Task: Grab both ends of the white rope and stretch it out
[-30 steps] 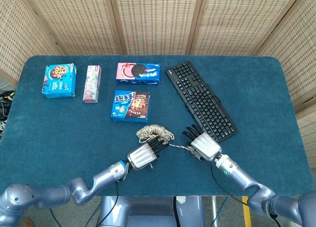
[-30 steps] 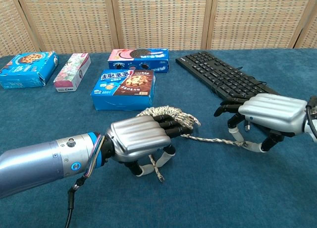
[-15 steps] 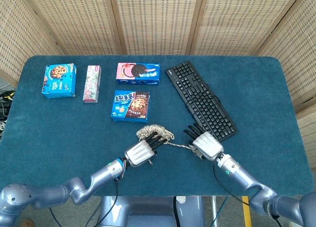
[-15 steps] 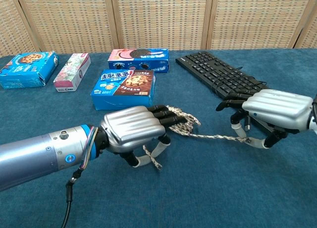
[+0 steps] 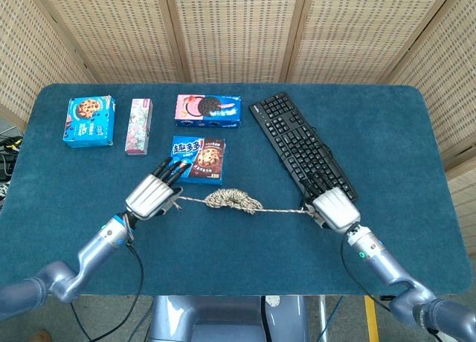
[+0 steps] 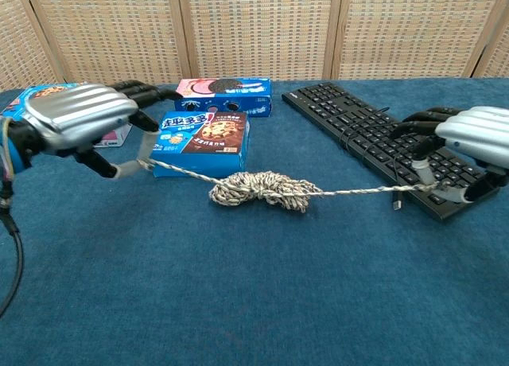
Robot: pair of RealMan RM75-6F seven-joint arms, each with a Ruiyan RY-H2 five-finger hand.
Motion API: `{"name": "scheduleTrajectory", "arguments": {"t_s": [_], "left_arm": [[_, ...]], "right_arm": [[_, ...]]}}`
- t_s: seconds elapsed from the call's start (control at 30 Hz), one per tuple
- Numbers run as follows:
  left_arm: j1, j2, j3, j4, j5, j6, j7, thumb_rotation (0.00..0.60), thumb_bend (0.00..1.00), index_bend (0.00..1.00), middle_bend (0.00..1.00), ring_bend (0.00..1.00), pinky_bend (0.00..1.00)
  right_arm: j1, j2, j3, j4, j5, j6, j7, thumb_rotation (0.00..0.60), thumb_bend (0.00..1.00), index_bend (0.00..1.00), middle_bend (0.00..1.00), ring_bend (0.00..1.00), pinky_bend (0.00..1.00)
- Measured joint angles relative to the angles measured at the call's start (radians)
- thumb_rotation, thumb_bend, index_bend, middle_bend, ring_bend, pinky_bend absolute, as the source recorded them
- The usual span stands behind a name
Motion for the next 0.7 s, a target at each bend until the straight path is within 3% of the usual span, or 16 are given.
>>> {"name": "scheduleTrajectory", "arguments": {"t_s": [0.17, 0.5, 0.57, 0.6, 0.63, 0.7], "left_arm": [[0.06, 0.057, 0.022, 0.04, -0.007, 0.045, -0.09, 0.6, 0.41, 0.63, 0.0, 0.0, 0.0], [0.145, 0.087, 0.062, 0.142, -0.004, 0.108, -0.227, 0.6, 0.41, 0.63, 0.0, 0.0, 0.0], [0.156, 0.087, 0.067, 0.151, 0.004, 0.119, -0.241, 0.6, 0.39, 0.59, 0.0, 0.0, 0.0], [0.158, 0.086, 0.069, 0.152, 0.006, 0.12, -0.244, 0.6, 0.33, 0.49, 0.0, 0.0, 0.0], [0.159, 0.086, 0.07, 0.151, 0.006, 0.119, -0.245, 0.6, 0.22, 0.31, 0.0, 0.0, 0.0], [0.159, 0.09, 0.072, 0.142, 0.006, 0.109, -0.249, 0.6, 0.05, 0.06, 0.0, 0.0, 0.0]], "right_arm": [[-0.036, 0.028, -0.002, 0.002, 0.016, 0.028, -0.024, 0.6, 0.72, 0.62, 0.1, 0.0, 0.0], [-0.115, 0.096, -0.011, -0.005, 0.031, 0.099, -0.023, 0.6, 0.72, 0.62, 0.1, 0.0, 0.0], [-0.125, 0.104, -0.014, -0.008, 0.026, 0.11, -0.022, 0.6, 0.7, 0.56, 0.09, 0.0, 0.0], [-0.128, 0.105, -0.014, -0.009, 0.024, 0.112, -0.022, 0.6, 0.63, 0.46, 0.08, 0.0, 0.0], [-0.13, 0.105, -0.014, -0.01, 0.023, 0.113, -0.023, 0.6, 0.55, 0.37, 0.06, 0.0, 0.0], [-0.133, 0.107, -0.014, -0.018, 0.028, 0.109, -0.024, 0.6, 0.25, 0.15, 0.02, 0.0, 0.0]]}}
